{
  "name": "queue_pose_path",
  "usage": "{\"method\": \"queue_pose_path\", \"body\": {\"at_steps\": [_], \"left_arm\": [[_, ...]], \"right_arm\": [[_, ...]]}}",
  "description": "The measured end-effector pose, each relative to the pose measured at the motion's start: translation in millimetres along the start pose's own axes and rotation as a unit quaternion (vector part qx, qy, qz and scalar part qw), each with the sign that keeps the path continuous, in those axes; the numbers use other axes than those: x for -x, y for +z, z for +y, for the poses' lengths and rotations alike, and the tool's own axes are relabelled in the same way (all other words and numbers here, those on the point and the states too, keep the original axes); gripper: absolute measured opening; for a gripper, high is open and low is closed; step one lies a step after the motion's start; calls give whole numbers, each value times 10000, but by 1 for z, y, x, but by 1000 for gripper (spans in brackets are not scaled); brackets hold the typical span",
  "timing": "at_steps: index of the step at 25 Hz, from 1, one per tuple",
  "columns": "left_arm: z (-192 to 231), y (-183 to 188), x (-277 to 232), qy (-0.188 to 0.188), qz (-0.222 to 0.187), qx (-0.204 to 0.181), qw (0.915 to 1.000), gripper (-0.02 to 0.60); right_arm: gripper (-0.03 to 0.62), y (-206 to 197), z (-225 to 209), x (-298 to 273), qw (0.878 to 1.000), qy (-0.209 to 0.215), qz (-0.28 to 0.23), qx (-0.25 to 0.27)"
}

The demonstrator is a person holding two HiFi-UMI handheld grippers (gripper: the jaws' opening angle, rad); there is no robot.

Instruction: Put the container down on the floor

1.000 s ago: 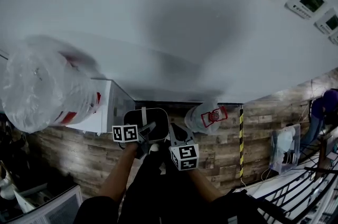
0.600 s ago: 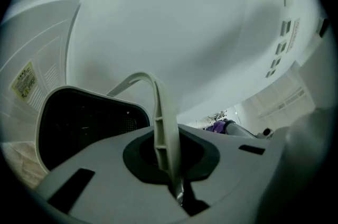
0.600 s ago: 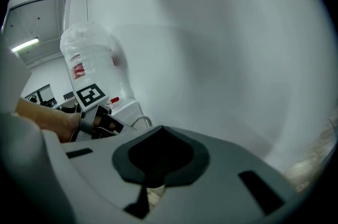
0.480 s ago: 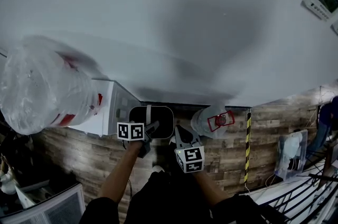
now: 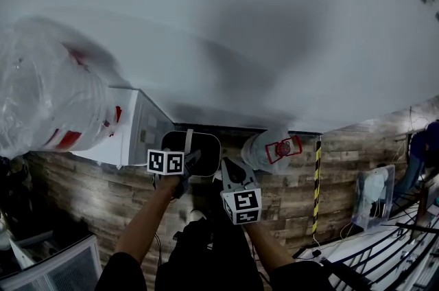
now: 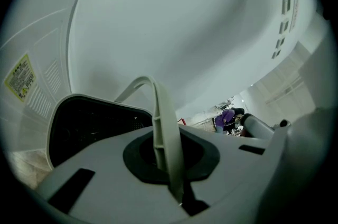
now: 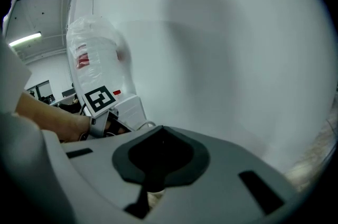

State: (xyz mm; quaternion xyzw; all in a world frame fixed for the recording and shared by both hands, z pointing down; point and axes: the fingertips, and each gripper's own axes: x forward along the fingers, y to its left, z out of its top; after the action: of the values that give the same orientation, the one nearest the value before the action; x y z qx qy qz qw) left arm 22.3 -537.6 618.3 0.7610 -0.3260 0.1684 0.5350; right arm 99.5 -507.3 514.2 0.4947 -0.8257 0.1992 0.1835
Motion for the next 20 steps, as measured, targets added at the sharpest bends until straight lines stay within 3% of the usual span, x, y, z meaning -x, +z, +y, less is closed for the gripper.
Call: {"method": "queue_pose_path", "body": {"at_steps": [20], "left_arm": [[69, -41, -67, 48, 34, -121, 9999, 12]], "right_arm": [[11, -78, -4, -31, 9997, -137, 25, -190]]}}
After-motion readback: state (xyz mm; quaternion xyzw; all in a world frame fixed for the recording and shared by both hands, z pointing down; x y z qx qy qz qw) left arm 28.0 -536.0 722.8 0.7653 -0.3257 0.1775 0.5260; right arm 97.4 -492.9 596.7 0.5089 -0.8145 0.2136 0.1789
